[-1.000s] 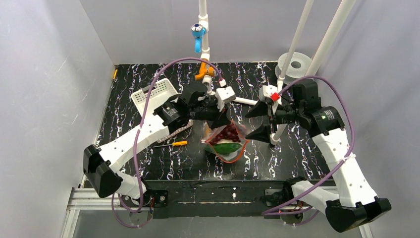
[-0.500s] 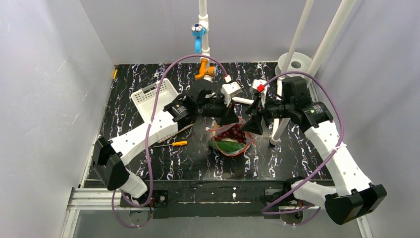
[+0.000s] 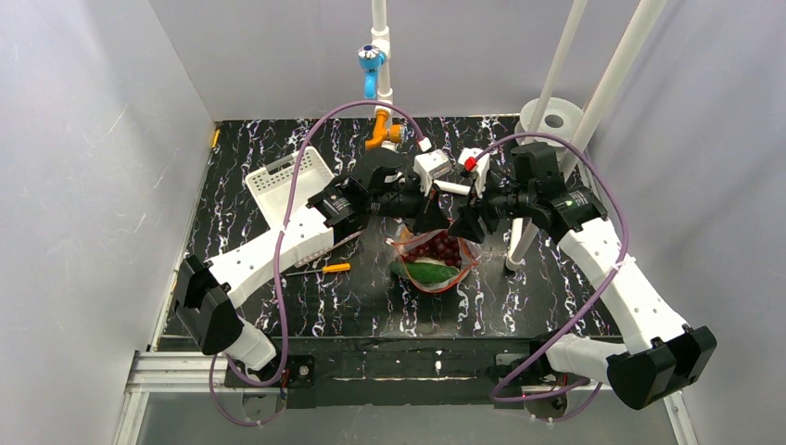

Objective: Open the zip-top bag and remove the fake food
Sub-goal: Open the zipper of the food storage bag at the center of the board.

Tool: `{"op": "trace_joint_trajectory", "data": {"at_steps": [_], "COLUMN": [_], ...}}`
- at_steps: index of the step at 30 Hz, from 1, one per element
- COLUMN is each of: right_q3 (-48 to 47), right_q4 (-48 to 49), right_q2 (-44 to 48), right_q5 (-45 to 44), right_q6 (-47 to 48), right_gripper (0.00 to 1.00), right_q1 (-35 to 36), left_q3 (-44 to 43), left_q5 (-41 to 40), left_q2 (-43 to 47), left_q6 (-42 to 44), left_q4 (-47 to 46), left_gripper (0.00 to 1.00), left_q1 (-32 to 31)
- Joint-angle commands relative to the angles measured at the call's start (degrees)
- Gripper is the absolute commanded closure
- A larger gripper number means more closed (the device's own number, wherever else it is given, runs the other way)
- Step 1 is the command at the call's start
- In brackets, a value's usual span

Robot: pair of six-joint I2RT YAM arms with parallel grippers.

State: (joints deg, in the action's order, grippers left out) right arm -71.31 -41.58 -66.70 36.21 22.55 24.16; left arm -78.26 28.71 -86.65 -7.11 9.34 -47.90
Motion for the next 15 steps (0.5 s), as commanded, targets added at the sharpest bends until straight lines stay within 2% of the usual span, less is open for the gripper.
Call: {"op": "trace_joint_trajectory", "data": {"at_steps": [1,5,7,8,9,10,12,15], "right_q3": [0.37,-0.29,-0.70,-1.27,-1.42,-1.25,-1.26,-1.10], "right_q4": [1.48,0.86,0.25,-0.44,-0.70,-0.29,0.33,0.58], "right_q2": [-0.47,-0.71,-1.08,-1.59,-1.83,-1.53,-1.09,-0.74], "right_q5": [-3.11,-4.50,-5.22,-5.61,-5.55,-5.16,-4.94,-3.93], "right_q6": [0.15,0.55,0.66,0.58,0.19,-0.75,-1.91,-2.42], "right_gripper": [0.40,0.60,0.78,0.95,0.99,0.99,0.99,0.99], "right_q1": [0.97,1.15,1.23,1.24,1.26,1.24,1.15,0.97], "left_q3": [-0.96,-0.90,-0.76,-0.43,-0.37,0.24,3.85,9.10], "left_q5": [0.91,-0.04,-0.36,-0.45,-0.29,0.28,0.53,-2.90], "left_q2": [1.15,1.47,1.75,2.09,2.54,3.73,7.09,11.73], "left_q6": [-0.39,-0.28,-0.43,-0.61,-0.71,-0.47,1.84,4.91], "left_q4": [-0.17,1.01,1.19,1.36,1.95,2.87,4.36,6.79], "left_gripper": [1.00,1.00,1.00,1.00,0.99,0.69,0.42,0.39], "left_q1": [-0.03,-0.08,-0.08,0.00,-0.03,-0.06,0.01,0.01]}}
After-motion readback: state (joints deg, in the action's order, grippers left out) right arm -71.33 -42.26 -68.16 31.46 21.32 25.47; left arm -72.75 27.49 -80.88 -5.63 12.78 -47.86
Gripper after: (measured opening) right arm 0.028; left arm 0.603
